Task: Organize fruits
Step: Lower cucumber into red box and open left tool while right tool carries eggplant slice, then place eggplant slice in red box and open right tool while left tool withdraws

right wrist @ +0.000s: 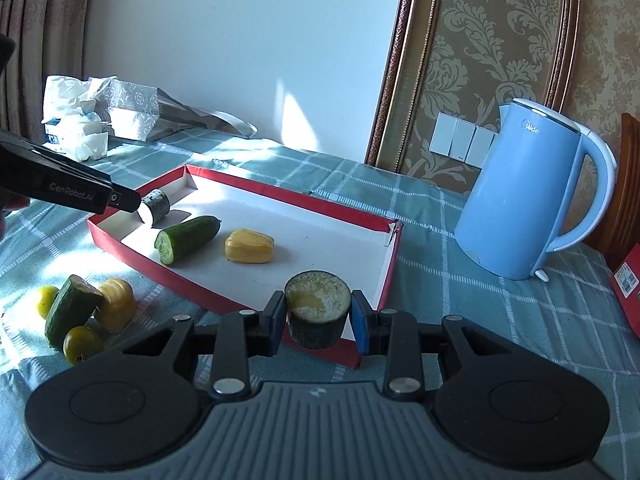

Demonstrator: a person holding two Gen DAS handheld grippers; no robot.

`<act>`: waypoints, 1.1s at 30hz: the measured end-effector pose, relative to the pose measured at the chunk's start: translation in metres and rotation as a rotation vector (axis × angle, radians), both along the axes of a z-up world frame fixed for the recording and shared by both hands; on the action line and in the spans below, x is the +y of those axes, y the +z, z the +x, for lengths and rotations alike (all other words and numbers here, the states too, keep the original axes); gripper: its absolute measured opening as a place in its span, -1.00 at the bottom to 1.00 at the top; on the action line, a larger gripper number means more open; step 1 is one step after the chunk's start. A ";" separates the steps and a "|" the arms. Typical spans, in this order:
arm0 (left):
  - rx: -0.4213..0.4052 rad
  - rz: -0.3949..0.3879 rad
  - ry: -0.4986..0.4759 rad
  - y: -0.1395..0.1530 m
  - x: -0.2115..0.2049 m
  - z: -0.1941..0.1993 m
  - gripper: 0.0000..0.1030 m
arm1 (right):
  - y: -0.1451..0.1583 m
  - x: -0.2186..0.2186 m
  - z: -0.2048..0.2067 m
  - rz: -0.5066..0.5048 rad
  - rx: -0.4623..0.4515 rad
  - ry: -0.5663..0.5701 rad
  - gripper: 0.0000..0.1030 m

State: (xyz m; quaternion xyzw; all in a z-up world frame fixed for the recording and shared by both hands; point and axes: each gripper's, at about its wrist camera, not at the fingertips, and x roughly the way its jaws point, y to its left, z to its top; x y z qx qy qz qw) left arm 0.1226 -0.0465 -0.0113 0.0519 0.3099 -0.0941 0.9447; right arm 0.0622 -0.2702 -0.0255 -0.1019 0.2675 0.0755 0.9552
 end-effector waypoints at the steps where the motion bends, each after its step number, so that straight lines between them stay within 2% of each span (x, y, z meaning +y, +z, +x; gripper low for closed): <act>1: 0.001 -0.009 0.009 0.001 0.004 -0.005 -0.16 | 0.000 0.001 0.003 -0.001 0.000 0.001 -0.36; 5: 0.016 -0.025 0.043 0.001 0.022 -0.027 -0.11 | -0.001 0.003 0.017 -0.005 0.001 0.006 -0.36; 8: 0.029 -0.009 0.071 -0.001 0.033 -0.044 -0.11 | -0.003 0.006 0.029 -0.004 0.005 0.008 -0.36; 19: 0.075 -0.033 0.161 -0.007 0.061 -0.078 -0.09 | -0.022 0.021 0.062 -0.049 0.024 0.039 -0.36; 29: 0.098 -0.021 0.196 -0.013 0.064 -0.096 -0.07 | -0.046 0.028 0.088 -0.054 0.078 0.050 -0.36; 33: 0.110 -0.020 0.209 -0.016 0.066 -0.100 -0.03 | -0.046 0.030 0.092 -0.058 0.066 0.056 -0.36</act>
